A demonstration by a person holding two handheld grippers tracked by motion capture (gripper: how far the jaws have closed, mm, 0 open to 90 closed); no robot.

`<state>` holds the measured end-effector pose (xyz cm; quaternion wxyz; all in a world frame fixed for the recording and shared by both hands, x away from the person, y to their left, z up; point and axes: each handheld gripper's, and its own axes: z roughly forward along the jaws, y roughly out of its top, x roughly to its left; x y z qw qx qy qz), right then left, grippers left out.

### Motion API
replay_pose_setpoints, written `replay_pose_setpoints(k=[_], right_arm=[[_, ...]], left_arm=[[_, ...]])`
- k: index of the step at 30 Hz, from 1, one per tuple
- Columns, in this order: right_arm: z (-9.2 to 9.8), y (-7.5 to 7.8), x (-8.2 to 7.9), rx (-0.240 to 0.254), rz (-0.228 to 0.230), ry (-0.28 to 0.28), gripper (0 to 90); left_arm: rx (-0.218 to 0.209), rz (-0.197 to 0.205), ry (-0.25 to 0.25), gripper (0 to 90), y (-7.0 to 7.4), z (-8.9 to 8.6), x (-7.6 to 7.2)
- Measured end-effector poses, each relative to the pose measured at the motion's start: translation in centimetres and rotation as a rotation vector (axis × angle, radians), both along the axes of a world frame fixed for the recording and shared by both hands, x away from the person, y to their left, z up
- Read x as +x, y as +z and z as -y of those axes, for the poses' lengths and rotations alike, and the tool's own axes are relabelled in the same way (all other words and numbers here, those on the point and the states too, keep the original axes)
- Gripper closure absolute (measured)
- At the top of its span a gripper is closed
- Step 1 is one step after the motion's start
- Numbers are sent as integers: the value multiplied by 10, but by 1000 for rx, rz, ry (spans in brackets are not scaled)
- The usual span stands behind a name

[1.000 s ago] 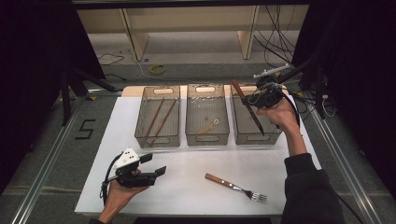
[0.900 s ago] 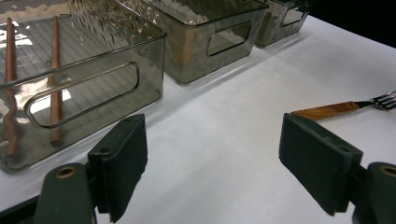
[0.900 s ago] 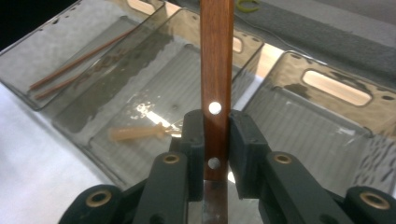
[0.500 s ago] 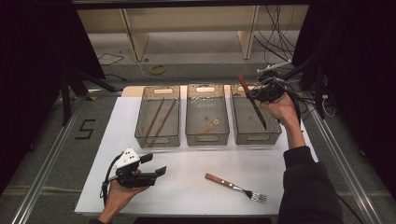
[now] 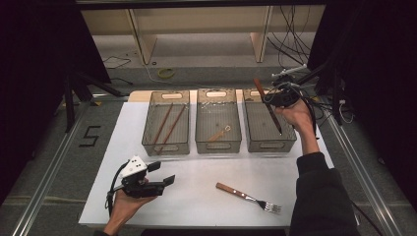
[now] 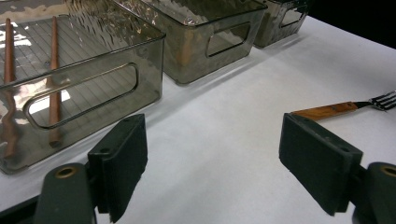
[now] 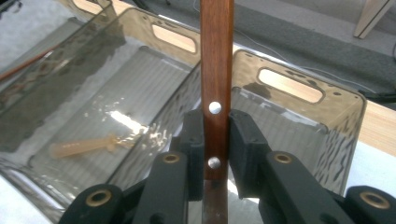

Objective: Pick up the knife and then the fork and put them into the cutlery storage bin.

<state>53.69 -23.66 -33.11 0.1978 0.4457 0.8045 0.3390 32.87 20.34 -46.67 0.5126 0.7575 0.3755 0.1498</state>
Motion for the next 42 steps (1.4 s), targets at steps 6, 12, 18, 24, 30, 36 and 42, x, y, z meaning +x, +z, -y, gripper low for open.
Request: replay_pose_setpoints(k=[6,12,18,24,30,36,42], right_arm=[[5,-12,3,-7,4,-26,776],[10,-19,4,-10,3,-31,776],[11,-24,4,-27,8,-43,776],[14,-33,4,-51,-2,-50,775],[16,-40,3,-55,-11,-54,775],[16,-48,2,-64,-23,-48,775],[14,-54,2,-77,-33,-52,775]], left_arm=[[-2,2,1,229,0,0,0],[0,-3,-1,229,0,0,0],[0,-6,0,229,-1,0,0],[0,-7,1,229,-1,1,0],[1,-6,0,229,-1,1,0],[1,-6,0,229,-1,1,0],[1,-6,-1,229,-1,1,0]])
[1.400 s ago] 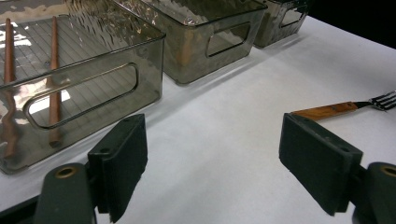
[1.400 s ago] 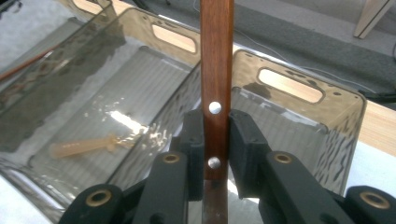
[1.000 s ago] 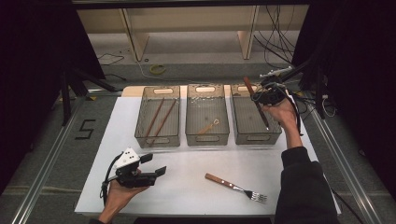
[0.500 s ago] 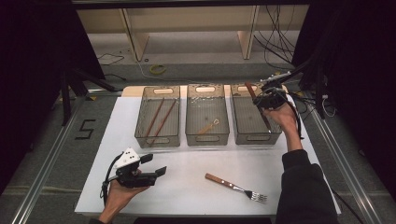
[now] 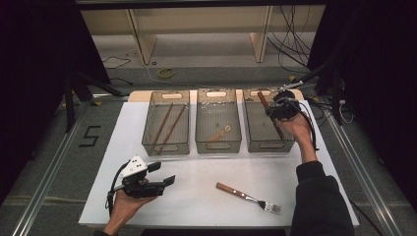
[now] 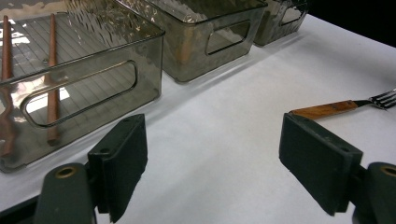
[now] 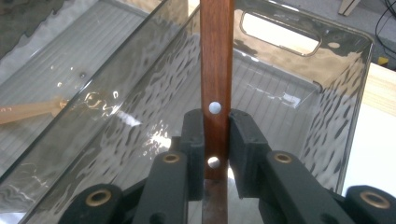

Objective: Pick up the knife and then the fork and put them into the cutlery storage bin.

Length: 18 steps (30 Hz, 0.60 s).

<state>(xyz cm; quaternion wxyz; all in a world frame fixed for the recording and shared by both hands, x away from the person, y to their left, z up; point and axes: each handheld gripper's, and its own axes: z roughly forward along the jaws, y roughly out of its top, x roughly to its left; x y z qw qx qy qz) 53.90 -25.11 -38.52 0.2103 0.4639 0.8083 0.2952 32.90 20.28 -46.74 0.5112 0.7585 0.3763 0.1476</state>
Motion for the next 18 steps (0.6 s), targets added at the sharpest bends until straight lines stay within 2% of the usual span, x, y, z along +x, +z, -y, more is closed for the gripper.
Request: replay_pose_setpoints(k=[7,10,11,13,14,18], right_arm=[[-3,-6,2,-26,-12,0,773],[-4,-10,4,-45,-33,-4,768],[-5,-11,5,-47,-49,-14,753],[-5,-13,7,-40,-56,-34,633],[-5,-13,7,-31,-63,-37,603],[-7,-8,5,-21,-47,-32,551]], left_arm=[[-1,1,0,229,0,0,0],[1,3,-3,229,1,0,0],[0,3,-2,229,1,0,0],[0,3,-3,229,1,0,0],[0,3,-3,229,1,0,0],[2,4,-5,229,1,0,0]])
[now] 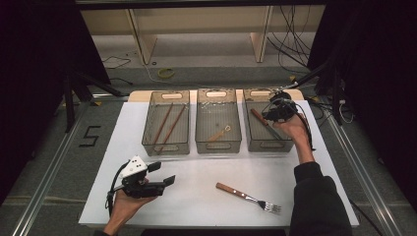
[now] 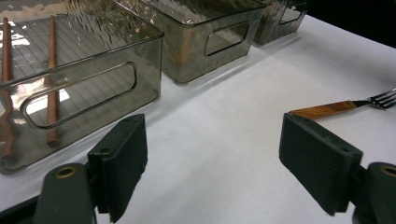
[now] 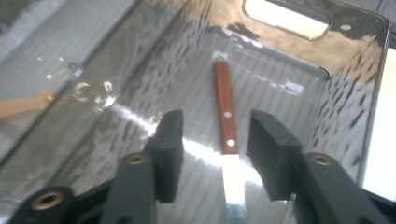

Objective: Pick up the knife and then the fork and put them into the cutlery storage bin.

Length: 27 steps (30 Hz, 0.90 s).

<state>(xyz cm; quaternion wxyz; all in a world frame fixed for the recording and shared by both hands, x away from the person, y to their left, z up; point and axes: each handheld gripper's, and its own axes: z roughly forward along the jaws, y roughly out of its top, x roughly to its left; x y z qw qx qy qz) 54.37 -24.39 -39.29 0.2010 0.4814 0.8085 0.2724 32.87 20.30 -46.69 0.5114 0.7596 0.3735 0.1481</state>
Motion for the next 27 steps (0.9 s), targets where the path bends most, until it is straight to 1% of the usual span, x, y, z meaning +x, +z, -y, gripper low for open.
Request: replay_pose_setpoints(k=[2,4,7,12,15,16,20,23,25,27], right_arm=[[-1,4,-3,10,4,17,537],[-3,7,-7,12,13,32,501],[-7,12,-15,31,4,70,455],[-14,19,-34,71,-11,141,387],[-22,22,-48,65,-12,189,368],[-24,22,-53,67,-12,203,365],[-31,22,-69,99,-17,251,356],[-35,20,-82,112,-18,274,355],[-38,18,-89,119,-20,295,355],[-40,15,-97,114,-23,317,355]], left_arm=[[1,0,0,229,0,0,0],[0,1,-1,229,0,0,0],[0,1,-1,228,0,0,0],[-5,2,-7,228,0,1,0],[-9,5,-7,226,-1,1,-1],[-9,8,-9,225,0,1,-1],[-17,9,-10,225,0,0,-1],[-24,13,-10,225,0,0,-1],[-26,12,-13,225,0,0,-1],[-31,9,-12,225,-1,0,-1]])
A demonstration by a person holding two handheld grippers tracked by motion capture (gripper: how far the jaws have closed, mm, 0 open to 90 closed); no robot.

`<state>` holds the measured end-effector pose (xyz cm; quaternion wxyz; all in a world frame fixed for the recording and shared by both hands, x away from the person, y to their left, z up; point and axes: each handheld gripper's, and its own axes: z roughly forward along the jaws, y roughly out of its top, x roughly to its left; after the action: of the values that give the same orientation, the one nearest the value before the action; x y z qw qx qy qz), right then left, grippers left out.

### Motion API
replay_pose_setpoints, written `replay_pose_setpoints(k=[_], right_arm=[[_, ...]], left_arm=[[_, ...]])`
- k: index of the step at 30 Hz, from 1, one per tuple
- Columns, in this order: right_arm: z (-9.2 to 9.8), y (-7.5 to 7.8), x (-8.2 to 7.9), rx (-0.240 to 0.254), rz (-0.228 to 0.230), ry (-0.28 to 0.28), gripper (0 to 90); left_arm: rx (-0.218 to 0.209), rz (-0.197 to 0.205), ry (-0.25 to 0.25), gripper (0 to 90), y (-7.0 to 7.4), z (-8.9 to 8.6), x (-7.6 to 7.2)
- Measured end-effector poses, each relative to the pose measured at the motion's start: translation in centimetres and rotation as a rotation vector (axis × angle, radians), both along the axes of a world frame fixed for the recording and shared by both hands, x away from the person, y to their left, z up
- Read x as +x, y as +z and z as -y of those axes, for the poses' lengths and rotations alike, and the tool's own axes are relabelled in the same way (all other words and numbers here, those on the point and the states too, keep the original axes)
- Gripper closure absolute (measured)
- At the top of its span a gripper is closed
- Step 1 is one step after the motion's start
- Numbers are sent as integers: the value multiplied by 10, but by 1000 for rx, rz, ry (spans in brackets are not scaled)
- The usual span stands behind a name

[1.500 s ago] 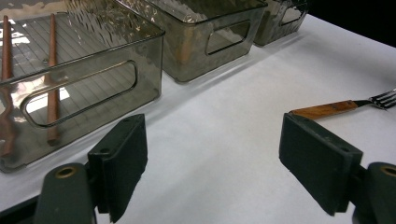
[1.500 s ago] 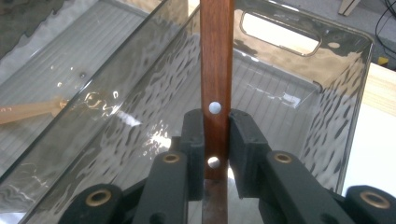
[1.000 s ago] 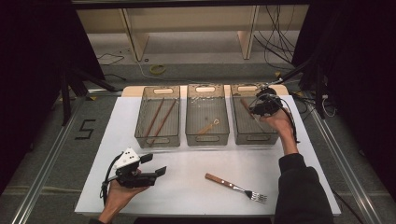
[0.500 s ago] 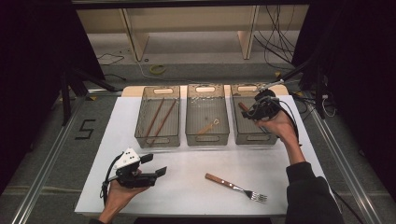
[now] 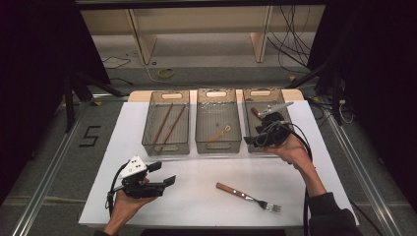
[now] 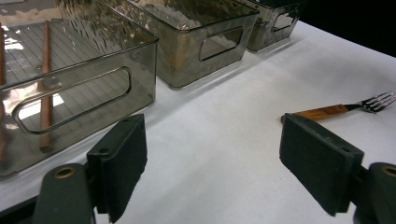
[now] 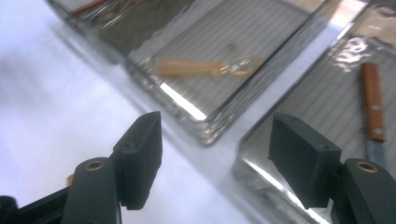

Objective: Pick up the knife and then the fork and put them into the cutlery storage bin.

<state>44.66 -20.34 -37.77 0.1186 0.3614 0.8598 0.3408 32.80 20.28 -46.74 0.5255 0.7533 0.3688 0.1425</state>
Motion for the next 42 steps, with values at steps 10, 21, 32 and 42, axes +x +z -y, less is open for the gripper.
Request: replay_pose_setpoints(k=[10,21,32,42], right_arm=[[-15,-16,-24,-13,-57,80,348],[-32,-35,-45,-63,-126,172,353],[-42,-48,-61,-136,-181,231,364],[-45,-62,-75,-205,-225,259,390]], left_arm=[[-10,2,-5,220,0,-1,0],[-6,6,-5,219,0,0,-1],[-9,10,-6,219,1,-1,-1],[-7,8,-6,219,1,0,-2]])
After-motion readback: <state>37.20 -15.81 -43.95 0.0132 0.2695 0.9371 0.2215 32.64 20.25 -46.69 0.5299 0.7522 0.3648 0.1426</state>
